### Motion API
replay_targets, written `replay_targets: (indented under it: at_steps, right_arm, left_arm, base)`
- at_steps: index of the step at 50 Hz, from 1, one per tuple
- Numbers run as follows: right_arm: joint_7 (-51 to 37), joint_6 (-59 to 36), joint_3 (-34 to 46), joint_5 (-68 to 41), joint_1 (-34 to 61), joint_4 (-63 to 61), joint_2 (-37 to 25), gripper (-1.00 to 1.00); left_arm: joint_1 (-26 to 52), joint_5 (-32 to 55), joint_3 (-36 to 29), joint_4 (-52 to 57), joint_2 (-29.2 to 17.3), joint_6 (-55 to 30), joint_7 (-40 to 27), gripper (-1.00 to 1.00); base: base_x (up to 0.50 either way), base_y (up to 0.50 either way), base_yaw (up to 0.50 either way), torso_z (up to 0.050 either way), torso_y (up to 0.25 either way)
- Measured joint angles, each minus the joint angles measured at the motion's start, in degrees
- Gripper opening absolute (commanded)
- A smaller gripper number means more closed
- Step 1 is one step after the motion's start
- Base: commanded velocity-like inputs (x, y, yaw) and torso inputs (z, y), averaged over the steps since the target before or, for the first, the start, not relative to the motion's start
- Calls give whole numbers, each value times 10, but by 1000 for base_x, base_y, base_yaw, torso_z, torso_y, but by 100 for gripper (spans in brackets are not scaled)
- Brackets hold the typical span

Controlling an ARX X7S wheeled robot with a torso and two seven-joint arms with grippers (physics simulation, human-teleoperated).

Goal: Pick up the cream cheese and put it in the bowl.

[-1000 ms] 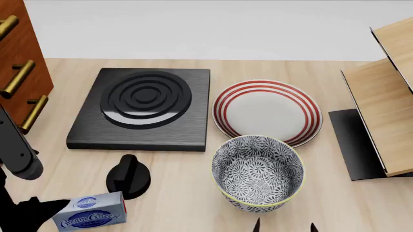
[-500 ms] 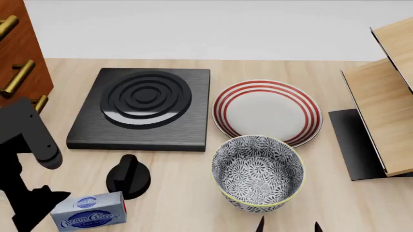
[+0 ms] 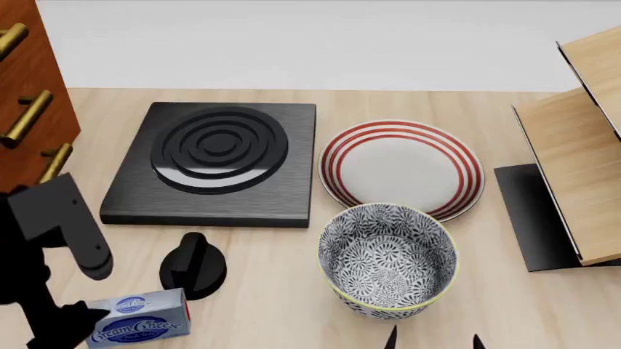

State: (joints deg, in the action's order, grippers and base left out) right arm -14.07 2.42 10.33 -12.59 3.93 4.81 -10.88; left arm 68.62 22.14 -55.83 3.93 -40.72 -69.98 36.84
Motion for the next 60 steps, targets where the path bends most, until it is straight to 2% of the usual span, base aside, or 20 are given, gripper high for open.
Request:
replay_targets:
  at_steps: [15, 37, 60]
  right_arm:
    - [-4, 2, 1, -5, -2, -5, -5, 100]
    - [-4, 14, 8, -7, 24, 52, -1, 100]
    - [-7, 21, 15, -11, 32, 72, -2, 100]
  left_arm:
    - [1, -19, -26, -44, 17, 19, -1, 100]
    - [10, -65, -82, -223, 84, 118, 19, 100]
    - [3, -80, -103, -294, 115, 163, 26, 100]
  base:
    - [0, 0, 0, 0, 0]
    - [0, 0, 0, 0, 0]
    - [0, 0, 0, 0, 0]
